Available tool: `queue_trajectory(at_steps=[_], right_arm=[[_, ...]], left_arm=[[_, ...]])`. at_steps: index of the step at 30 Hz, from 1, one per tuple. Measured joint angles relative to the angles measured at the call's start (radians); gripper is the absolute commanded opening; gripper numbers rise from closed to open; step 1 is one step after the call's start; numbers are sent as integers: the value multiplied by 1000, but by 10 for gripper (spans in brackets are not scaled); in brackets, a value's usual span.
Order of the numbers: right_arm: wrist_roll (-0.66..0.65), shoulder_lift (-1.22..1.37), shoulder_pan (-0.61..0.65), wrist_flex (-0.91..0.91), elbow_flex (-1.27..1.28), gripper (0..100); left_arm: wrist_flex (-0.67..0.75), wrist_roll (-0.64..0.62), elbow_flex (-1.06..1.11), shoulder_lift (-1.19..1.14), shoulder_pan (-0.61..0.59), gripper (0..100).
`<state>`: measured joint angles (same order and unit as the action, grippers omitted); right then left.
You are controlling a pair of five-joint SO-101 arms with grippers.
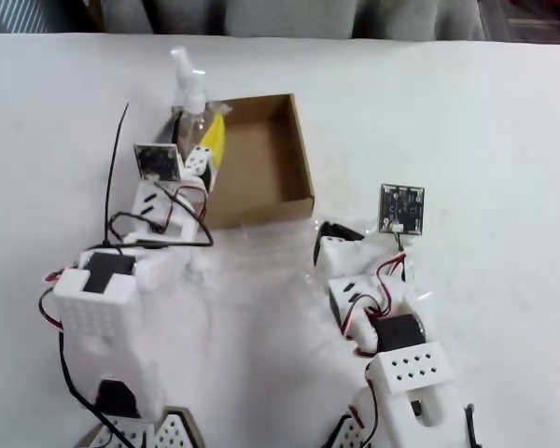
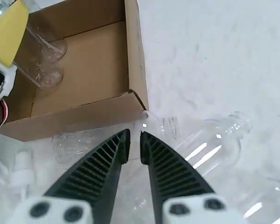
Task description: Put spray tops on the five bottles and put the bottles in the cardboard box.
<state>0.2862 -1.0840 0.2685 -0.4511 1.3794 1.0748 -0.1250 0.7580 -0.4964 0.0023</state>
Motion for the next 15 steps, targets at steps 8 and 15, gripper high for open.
queue_trajectory(at_steps=[8, 15], right_arm=[[0, 0, 0, 0, 0, 15], [0, 0, 0, 0, 0, 15]], left_arm=[[0, -6, 0, 0, -23, 24], [0, -6, 3, 0, -23, 28]])
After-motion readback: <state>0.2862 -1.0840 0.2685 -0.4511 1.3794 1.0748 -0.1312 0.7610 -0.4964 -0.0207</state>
